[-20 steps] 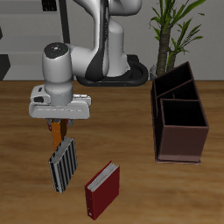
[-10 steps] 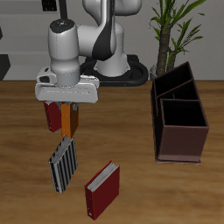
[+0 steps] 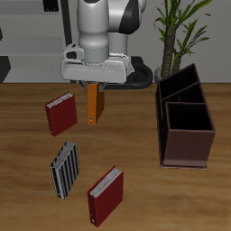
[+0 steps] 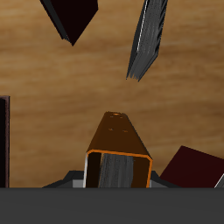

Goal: Place the orange book into the left desk caddy's right compartment

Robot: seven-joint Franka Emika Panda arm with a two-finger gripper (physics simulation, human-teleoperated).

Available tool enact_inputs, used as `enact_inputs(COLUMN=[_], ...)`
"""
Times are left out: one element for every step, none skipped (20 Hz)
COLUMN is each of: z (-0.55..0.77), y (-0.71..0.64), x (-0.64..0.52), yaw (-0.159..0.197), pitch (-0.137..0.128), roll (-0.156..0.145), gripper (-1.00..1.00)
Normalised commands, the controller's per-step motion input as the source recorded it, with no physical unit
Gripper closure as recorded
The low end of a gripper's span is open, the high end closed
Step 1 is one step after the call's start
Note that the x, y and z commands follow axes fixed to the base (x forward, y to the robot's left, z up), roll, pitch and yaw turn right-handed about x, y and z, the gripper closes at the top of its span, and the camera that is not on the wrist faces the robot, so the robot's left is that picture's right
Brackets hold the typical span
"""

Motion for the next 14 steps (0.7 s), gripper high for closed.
enact_inputs(z=[0.55, 0.54, 0.29, 0.99, 0.57, 0.28, 0.54, 0.57, 0.42, 0.51, 0.47, 0.49, 0.00, 0.75], y=[0.73, 0.68, 0.34, 0.92, 0.75, 0.27, 0.47, 0.73, 0.68, 0.55, 0.54, 0.74, 0.00, 0.94], x=[-0.16, -0.12, -0.02, -0.23, -0.14, -0.07, -0.01, 0.00, 0.02, -0.03, 0.01, 0.04, 0.00, 0.03], yaw=[-0.051, -0.055, 0.029, -0.090, 0.012, 0.013, -0.016, -0.026, 0.042, 0.020, -0.053, 0.043, 0.000, 0.002], pitch=[0.038, 0.023, -0.032, -0.057, -0.037, -0.031, -0.076, -0.010, -0.002, -0.081, -0.048, -0.047, 0.000, -0.137], roll=[-0.025, -0.014, 0.016, -0.150, 0.132, 0.019, -0.056, -0.013, 0.095, -0.021, -0.011, 0.170, 0.000, 0.008], gripper=[1.00, 1.00, 1.00, 1.00, 1.00, 1.00, 1.00, 1.00, 1.00, 1.00, 1.00, 1.00, 1.00, 1.00])
